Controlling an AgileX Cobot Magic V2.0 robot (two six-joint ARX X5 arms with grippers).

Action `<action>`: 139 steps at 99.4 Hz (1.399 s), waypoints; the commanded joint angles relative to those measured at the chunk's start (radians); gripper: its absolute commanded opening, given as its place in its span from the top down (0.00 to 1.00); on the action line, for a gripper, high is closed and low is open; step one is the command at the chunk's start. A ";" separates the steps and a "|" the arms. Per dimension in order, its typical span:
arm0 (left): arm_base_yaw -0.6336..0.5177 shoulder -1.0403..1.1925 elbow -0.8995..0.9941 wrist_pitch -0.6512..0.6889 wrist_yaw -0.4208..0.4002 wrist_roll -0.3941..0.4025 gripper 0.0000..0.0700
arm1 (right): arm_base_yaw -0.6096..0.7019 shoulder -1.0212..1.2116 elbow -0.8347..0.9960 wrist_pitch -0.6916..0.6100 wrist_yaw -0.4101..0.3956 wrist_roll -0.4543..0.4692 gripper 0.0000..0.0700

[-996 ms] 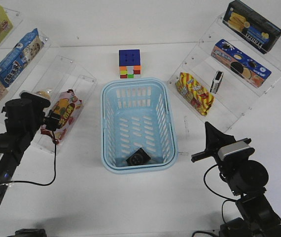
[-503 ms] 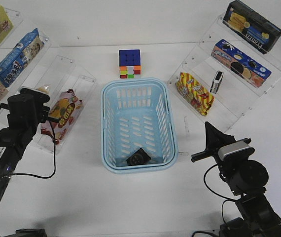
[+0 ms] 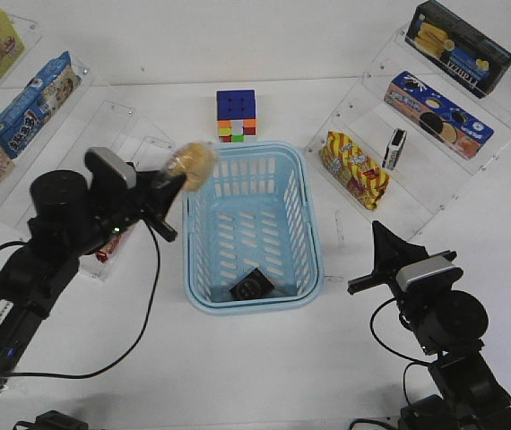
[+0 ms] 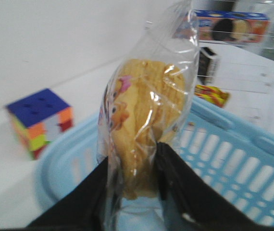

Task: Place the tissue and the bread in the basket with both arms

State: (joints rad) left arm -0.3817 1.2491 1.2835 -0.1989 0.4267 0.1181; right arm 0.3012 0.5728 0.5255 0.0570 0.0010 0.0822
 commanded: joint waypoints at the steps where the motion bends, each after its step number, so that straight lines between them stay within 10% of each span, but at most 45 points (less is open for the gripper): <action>1: -0.055 0.027 0.011 0.005 0.020 -0.037 0.99 | 0.005 0.005 0.012 0.010 0.000 0.008 0.99; 24: -0.164 0.067 0.011 0.005 0.019 -0.026 0.34 | 0.005 0.005 0.012 0.010 0.000 0.008 0.99; 46: -0.145 0.003 0.014 -0.032 -0.073 -0.026 0.39 | 0.005 0.004 0.012 0.010 0.000 0.007 0.99; 58: -0.117 -0.072 0.014 -0.093 -0.280 -0.029 1.00 | 0.005 0.004 0.012 0.009 0.000 0.007 0.99; 77: -0.060 -0.189 0.001 -0.262 -0.515 -0.101 1.00 | 0.005 0.004 0.012 0.014 0.000 0.007 0.99; 110: 0.032 -0.547 -0.578 0.124 -0.551 -0.163 1.00 | 0.005 0.004 0.012 0.014 0.000 0.007 0.99; 139: 0.033 -0.651 -0.628 0.019 -0.549 -0.164 1.00 | 0.005 0.004 0.012 0.015 0.000 0.007 0.99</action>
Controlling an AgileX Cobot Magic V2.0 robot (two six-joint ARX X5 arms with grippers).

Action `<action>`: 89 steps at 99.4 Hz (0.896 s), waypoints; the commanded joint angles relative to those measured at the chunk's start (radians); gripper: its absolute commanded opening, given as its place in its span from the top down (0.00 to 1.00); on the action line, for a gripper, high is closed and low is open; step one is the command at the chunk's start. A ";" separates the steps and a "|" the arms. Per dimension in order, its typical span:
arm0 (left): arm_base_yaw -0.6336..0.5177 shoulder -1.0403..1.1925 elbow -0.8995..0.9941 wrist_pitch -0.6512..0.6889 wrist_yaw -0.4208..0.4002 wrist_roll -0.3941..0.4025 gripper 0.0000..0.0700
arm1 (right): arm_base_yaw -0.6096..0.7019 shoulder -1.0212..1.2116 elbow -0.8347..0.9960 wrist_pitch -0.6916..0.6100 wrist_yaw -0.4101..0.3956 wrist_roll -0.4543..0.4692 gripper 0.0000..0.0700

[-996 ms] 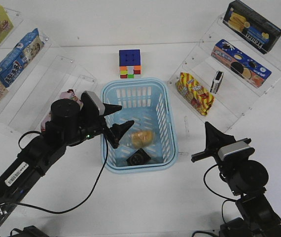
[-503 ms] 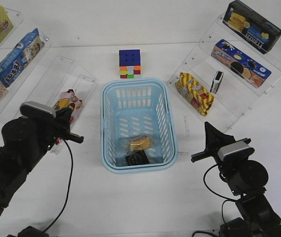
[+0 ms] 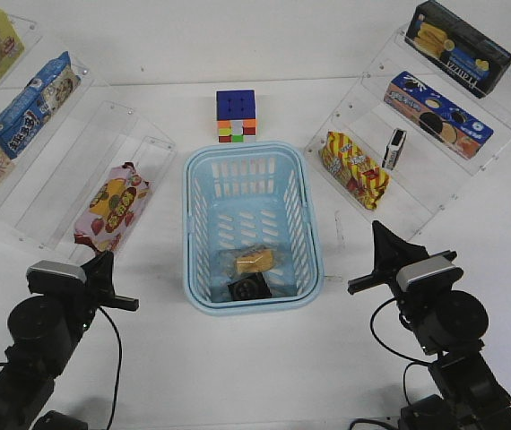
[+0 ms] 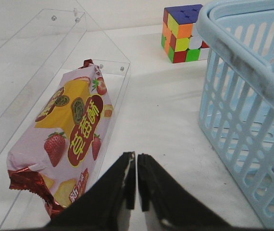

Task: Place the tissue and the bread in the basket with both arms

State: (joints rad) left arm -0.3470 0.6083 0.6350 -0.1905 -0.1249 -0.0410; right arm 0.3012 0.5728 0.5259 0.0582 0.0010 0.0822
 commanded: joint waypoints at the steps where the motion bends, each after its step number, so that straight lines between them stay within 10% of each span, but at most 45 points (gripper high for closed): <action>1: -0.002 -0.012 0.020 0.011 0.002 -0.005 1.00 | 0.005 0.004 0.011 0.014 0.000 0.007 0.99; 47: 0.074 -0.188 -0.081 0.128 -0.033 0.079 1.00 | 0.005 0.004 0.011 0.015 0.000 0.007 0.99; 89: 0.317 -0.543 -0.553 0.319 0.212 0.004 1.00 | 0.005 0.004 0.011 0.016 0.000 0.007 0.99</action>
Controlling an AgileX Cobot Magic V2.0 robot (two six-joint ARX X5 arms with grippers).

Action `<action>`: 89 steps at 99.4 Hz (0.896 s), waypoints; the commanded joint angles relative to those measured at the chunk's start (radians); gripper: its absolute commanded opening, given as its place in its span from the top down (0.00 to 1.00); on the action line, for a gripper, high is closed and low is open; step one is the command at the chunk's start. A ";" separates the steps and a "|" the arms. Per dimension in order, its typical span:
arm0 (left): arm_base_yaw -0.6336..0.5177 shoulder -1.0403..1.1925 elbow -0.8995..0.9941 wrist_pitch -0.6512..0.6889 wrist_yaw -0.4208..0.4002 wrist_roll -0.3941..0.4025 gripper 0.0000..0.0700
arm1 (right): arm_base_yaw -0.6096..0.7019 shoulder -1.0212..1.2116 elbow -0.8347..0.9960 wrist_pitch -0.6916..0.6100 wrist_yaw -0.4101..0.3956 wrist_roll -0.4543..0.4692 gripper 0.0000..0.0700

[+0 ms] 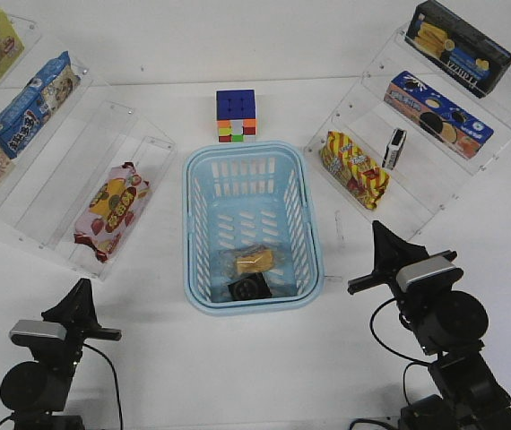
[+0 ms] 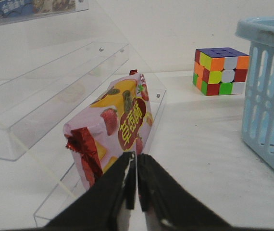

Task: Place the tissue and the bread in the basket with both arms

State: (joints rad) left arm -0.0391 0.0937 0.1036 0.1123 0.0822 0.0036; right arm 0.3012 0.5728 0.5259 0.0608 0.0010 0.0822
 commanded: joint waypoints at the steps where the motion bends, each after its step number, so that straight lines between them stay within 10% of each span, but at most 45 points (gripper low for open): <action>1: 0.011 -0.034 -0.027 0.016 0.005 -0.043 1.00 | 0.005 0.004 0.011 0.013 0.000 0.007 0.99; 89: 0.020 -0.090 -0.089 -0.111 -0.059 -0.046 1.00 | 0.005 0.004 0.011 0.014 0.000 0.007 0.99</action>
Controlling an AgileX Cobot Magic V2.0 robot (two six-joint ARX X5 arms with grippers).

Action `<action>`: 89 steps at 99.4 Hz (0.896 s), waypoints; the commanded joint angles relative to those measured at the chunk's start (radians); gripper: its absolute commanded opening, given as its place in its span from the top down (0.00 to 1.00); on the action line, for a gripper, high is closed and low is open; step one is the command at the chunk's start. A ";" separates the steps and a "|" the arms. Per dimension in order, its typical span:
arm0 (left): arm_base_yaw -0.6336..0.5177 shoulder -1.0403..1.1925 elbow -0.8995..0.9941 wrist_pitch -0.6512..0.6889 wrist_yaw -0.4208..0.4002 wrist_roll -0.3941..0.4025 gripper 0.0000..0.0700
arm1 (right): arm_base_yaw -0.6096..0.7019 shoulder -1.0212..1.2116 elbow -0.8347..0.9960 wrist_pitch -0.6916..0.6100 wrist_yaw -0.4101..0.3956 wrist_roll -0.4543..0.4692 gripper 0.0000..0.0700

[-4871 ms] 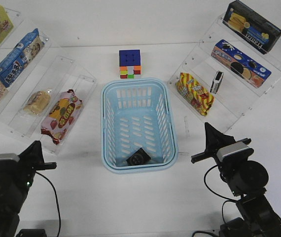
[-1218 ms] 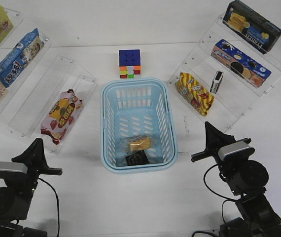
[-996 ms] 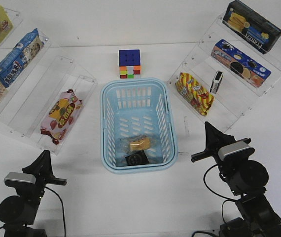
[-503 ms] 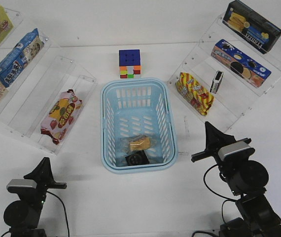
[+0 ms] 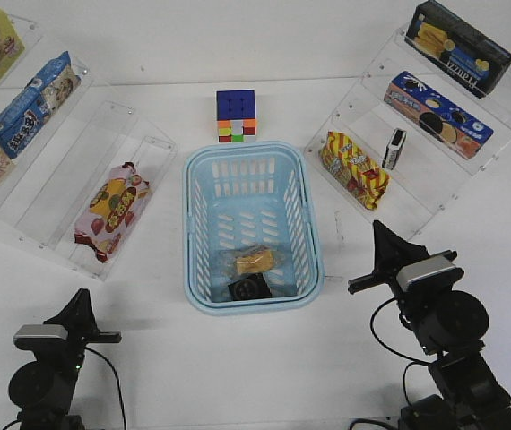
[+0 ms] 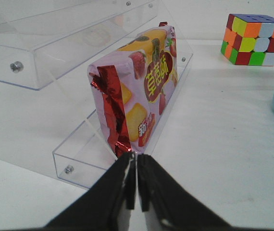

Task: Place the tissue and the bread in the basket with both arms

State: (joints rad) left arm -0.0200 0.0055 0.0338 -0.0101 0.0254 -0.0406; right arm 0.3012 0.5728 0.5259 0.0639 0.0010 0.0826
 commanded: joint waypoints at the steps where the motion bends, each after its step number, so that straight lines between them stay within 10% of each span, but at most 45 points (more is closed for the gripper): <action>1: 0.001 -0.002 -0.019 0.011 -0.002 -0.002 1.00 | 0.005 0.004 0.011 0.011 0.000 0.006 0.99; 45: 0.001 -0.002 -0.019 0.011 -0.002 -0.002 1.00 | -0.004 -0.020 -0.013 -0.031 0.052 -0.119 0.99; 89: 0.001 -0.002 -0.019 0.011 -0.002 -0.002 1.00 | -0.176 -0.469 -0.456 -0.106 0.024 -0.236 0.99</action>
State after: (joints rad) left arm -0.0200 0.0055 0.0338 -0.0101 0.0254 -0.0406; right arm 0.1390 0.1555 0.0929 -0.0433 0.0265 -0.1421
